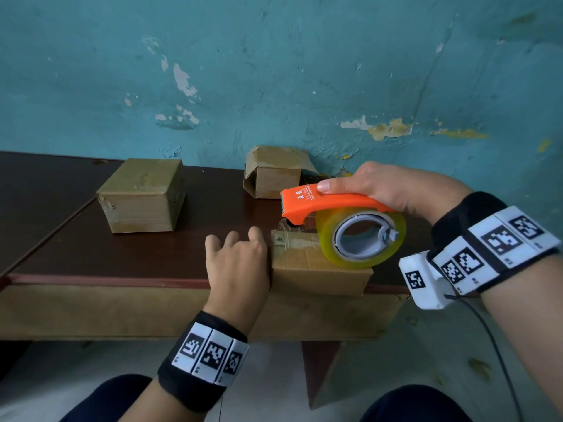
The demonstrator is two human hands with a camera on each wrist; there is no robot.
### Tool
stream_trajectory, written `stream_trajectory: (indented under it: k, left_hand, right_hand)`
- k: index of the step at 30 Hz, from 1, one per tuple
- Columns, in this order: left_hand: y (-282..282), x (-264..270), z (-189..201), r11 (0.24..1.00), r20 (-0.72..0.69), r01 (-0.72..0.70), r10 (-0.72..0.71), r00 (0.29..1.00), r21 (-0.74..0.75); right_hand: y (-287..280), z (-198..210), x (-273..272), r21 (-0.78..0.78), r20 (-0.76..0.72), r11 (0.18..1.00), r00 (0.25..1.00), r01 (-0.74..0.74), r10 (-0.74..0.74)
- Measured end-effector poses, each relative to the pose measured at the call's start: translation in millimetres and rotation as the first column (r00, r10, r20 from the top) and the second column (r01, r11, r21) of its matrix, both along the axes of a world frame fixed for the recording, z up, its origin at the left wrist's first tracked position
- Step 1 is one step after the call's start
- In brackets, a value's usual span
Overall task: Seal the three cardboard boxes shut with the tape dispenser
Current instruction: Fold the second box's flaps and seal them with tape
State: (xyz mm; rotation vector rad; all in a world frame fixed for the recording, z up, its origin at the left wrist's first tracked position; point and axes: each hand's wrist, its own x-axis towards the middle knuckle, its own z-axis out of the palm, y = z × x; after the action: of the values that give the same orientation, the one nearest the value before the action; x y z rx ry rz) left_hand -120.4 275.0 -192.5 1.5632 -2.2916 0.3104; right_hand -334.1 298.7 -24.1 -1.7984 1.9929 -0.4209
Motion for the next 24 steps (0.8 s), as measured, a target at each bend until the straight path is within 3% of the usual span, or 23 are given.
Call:
stream_trajectory:
  k: [4, 8, 9, 10, 11, 12, 13, 14, 15, 16, 17, 20, 24]
  left_hand:
    - [-8.1, 8.2, -11.9, 0.992, -0.058, -0.080, 0.075, 0.996, -0.095]
    - [-13.1, 7.6, -18.1, 0.992, -0.120, 0.100, -0.109, 0.987, -0.081]
    - [-15.1, 9.2, -18.1, 0.986, -0.203, 0.167, -0.169, 0.964, -0.026]
    - [-16.6, 13.1, -15.0, 0.958, -0.351, 0.274, -0.229, 0.908, 0.083]
    - [-16.6, 17.0, -10.8, 0.883, -0.567, 0.427, -0.255, 0.783, 0.194]
    - [-15.4, 21.1, -7.8, 0.771, -0.782, 0.592, -0.212, 0.585, 0.234]
    - [-12.0, 24.9, -3.8, 0.664, -0.909, 0.716, -0.131, 0.396, 0.216]
    - [-8.3, 27.9, 0.3, 0.578, -0.963, 0.801, -0.090, 0.254, 0.157]
    - [-5.9, 30.0, 1.8, 0.510, -0.984, 0.854, -0.077, 0.163, 0.101]
    - [-4.3, 29.9, 2.2, 0.468, -0.989, 0.881, -0.090, 0.117, 0.061]
    - [-2.8, 28.3, 2.9, 0.459, -0.984, 0.888, -0.134, 0.118, 0.044]
    - [-7.5, 20.3, -1.7, 0.559, -0.913, 0.828, -0.322, 0.251, 0.030]
    - [-12.8, 8.4, 0.3, 0.658, -0.843, 0.753, -0.389, 0.372, 0.028]
  right_hand:
    - [-0.8, -1.5, -0.7, -0.011, -0.005, 1.000, 1.000, -0.010, 0.010]
    - [-0.8, -0.8, -1.1, -0.011, 0.004, 1.000, 1.000, -0.012, 0.012]
    - [-0.5, -0.9, -0.9, -0.010, 0.007, 1.000, 1.000, -0.011, 0.011]
    - [-0.3, -1.1, -0.8, -0.010, 0.011, 1.000, 1.000, -0.009, 0.010]
    - [-0.1, -1.5, -1.2, -0.010, 0.016, 1.000, 1.000, -0.008, 0.008]
    - [0.0, -1.8, -1.7, -0.011, 0.018, 1.000, 1.000, -0.006, 0.007]
    - [0.0, -2.0, -2.3, -0.011, 0.017, 1.000, 1.000, -0.005, 0.005]
    - [0.2, -1.8, -2.6, -0.010, 0.016, 1.000, 1.000, -0.003, 0.003]
    - [0.3, -1.6, -2.4, -0.010, 0.015, 1.000, 1.000, -0.003, 0.003]
    - [0.5, -1.4, -1.7, -0.010, 0.016, 1.000, 1.000, -0.003, 0.003]
    - [0.7, -1.0, -1.0, -0.010, 0.015, 1.000, 1.000, -0.004, 0.004]
    - [1.3, 0.7, 1.5, -0.011, -0.007, 1.000, 1.000, -0.004, 0.004]
    - [-0.9, 3.1, 5.9, 0.008, -0.078, 1.000, 0.997, -0.029, 0.030]
